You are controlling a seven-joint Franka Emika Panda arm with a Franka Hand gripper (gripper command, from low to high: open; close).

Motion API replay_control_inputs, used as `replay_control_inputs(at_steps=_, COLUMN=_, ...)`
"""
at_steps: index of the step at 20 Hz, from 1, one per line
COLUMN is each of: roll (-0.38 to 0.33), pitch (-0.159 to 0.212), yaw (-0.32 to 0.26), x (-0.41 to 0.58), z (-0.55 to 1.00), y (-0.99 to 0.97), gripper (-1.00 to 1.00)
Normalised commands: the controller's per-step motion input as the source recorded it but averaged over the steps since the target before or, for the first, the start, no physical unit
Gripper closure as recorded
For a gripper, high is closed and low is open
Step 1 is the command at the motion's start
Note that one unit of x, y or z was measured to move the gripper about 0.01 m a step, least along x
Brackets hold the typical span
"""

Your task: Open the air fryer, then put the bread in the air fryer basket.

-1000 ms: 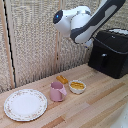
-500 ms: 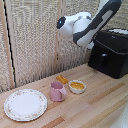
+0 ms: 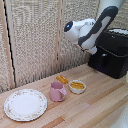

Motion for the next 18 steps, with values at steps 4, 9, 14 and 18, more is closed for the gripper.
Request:
replay_control_inputs(at_steps=4, roll=-0.013, pitch=0.012, yaw=0.031, x=-0.069, z=-0.24, y=-0.66, gripper=-1.00)
replay_control_inputs(at_steps=9, roll=-0.044, pitch=0.045, yaw=0.022, x=-0.097, z=-0.22, y=-0.60, gripper=-1.00)
replay_control_inputs(at_steps=14, roll=-0.063, pitch=0.044, yaw=0.033, x=-0.156, z=-0.10, y=-0.61, gripper=-1.00)
replay_control_inputs(at_steps=18, roll=-0.062, pitch=0.015, yaw=0.094, x=-0.198, z=0.01, y=-0.60, gripper=-1.00)
